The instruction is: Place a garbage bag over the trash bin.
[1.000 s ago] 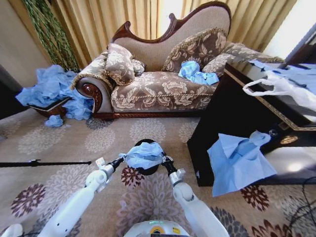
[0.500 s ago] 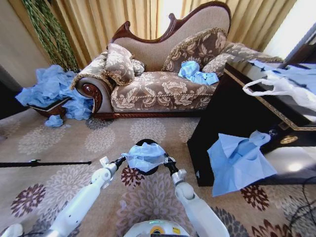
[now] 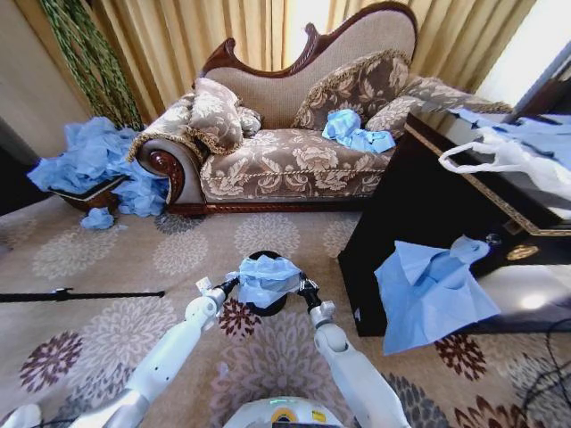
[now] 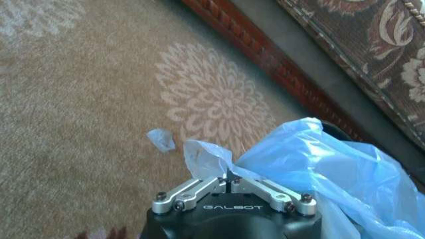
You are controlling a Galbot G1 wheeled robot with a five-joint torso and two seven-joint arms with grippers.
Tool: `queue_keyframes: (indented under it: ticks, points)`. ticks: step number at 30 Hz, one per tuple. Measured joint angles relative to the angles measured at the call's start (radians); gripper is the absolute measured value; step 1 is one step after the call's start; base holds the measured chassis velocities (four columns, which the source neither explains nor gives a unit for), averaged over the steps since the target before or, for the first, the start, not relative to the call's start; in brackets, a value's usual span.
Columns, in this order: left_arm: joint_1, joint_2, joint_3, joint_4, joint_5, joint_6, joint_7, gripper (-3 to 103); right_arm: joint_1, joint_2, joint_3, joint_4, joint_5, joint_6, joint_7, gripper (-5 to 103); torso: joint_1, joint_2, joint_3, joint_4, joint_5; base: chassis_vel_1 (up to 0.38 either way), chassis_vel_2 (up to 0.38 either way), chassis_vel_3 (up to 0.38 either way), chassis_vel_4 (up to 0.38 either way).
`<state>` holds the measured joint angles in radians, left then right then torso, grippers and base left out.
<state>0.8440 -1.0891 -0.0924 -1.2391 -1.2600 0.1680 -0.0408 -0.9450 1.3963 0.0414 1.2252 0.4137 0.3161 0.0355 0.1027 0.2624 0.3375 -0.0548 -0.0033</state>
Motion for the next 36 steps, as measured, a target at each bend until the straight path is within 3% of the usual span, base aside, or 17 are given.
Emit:
queue_keyframes:
  ticks: [15,21,29,31,33,35,36]
  points:
    - [-0.008,0.030,-0.016,-0.028,-0.002,-0.013,-0.012,0,0.058,0.027,0.002,-0.052,-0.001,0.017,-0.014,0,0.000,0.000,0.000,-0.0003,-0.0001,0.000,0.000,0.000,0.000]
    - [-0.021,0.012,-0.015,0.010,0.002,-0.018,-0.011,0,0.079,0.048,0.007,-0.118,-0.014,0.041,-0.017,0,0.000,0.000,0.000,-0.0004,-0.0004,0.000,0.000,0.000,0.000]
    - [0.016,0.019,-0.028,-0.018,0.003,-0.018,-0.008,0,-0.016,0.014,0.008,-0.019,-0.043,0.047,0.011,0,0.000,0.000,0.000,-0.0005,-0.0001,0.000,0.000,0.000,0.000]
    - [0.033,0.034,-0.036,-0.047,0.001,-0.019,-0.007,0,-0.042,-0.002,0.008,0.033,-0.050,0.040,0.027,11,0.000,0.000,0.000,-0.0005,-0.0002,0.000,0.000,0.000,0.000]
    - [0.043,0.042,-0.039,-0.061,-0.001,-0.019,-0.007,0,-0.051,-0.007,0.008,0.051,-0.050,0.033,0.029,11,0.000,0.000,0.000,-0.0005,-0.0001,0.000,0.000,0.000,0.000]
    - [0.061,0.058,-0.046,-0.087,-0.005,-0.018,-0.007,-2,-0.063,-0.015,0.009,0.077,-0.054,0.025,0.035,21,0.000,0.000,0.000,-0.0005,-0.0002,0.000,0.000,0.000,0.000]
    - [0.075,0.071,-0.053,-0.108,-0.004,-0.018,-0.006,2,-0.068,-0.017,0.009,0.096,-0.059,0.017,0.038,27,0.000,0.000,0.000,-0.0004,-0.0001,0.000,0.000,0.000,0.000]
